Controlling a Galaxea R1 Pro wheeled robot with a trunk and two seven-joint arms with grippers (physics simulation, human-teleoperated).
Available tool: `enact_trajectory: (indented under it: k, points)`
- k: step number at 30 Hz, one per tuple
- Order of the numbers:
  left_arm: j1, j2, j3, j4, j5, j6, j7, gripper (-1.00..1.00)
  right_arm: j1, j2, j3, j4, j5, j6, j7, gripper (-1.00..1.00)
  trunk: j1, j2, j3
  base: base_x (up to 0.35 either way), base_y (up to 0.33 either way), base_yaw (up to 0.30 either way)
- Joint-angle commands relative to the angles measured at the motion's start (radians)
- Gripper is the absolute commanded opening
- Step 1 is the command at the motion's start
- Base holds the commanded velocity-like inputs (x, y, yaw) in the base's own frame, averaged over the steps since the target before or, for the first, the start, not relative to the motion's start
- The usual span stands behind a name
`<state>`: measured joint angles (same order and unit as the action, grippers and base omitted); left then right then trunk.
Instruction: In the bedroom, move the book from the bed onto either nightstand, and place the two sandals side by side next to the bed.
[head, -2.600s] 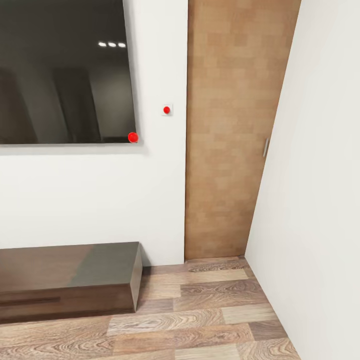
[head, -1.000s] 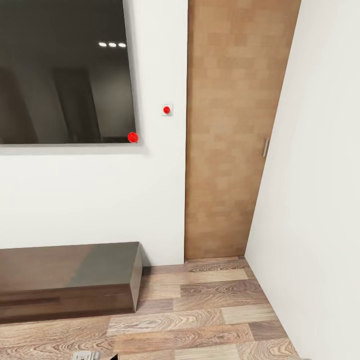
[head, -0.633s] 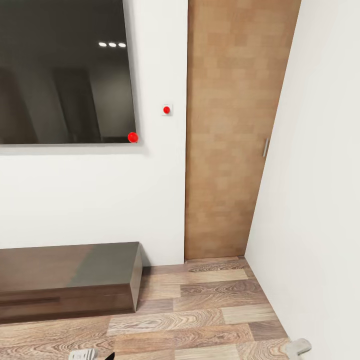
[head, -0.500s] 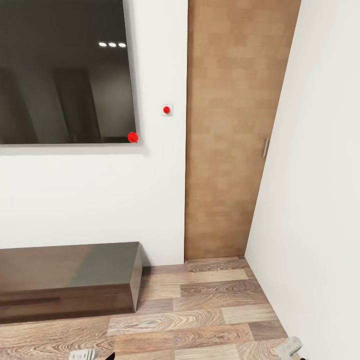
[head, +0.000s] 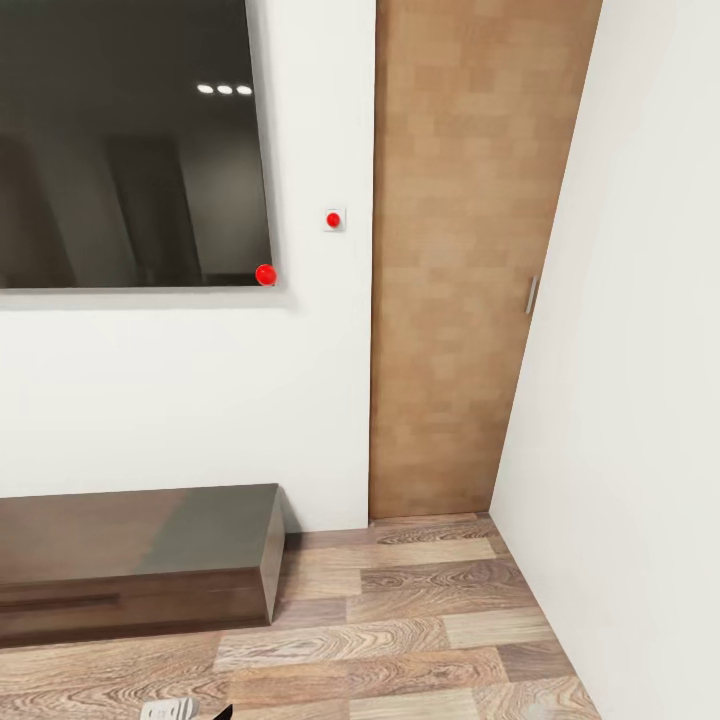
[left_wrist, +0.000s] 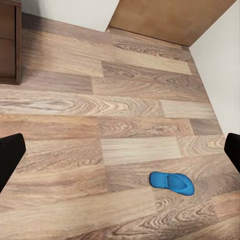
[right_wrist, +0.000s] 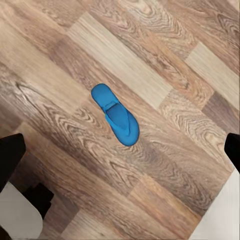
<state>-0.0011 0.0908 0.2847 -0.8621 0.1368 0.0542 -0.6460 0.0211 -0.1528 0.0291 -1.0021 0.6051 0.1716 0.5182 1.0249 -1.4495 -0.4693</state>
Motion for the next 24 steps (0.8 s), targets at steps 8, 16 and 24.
enact_trajectory:
  k: [8,16,24]
  points:
    - [0.0,-0.001,0.001,0.0,0.007,0.006,-0.004,1.0,0.0,0.002,0.005,0.001,0.01,-0.014,0.119,1.0,0.0,0.0,-0.001,0.0,0.0,0.0]
    - [0.0,-0.002,0.0,0.0,0.007,0.006,-0.004,1.0,0.0,0.001,-0.001,0.004,0.01,-0.019,0.123,1.0,0.0,0.0,-0.001,0.0,0.0,0.0]
    - [0.0,-0.002,-0.001,0.0,0.007,0.006,0.0,1.0,0.0,-0.003,-0.026,0.002,0.009,-0.024,0.118,1.0,0.0,0.0,-0.001,0.0,0.0,0.0]
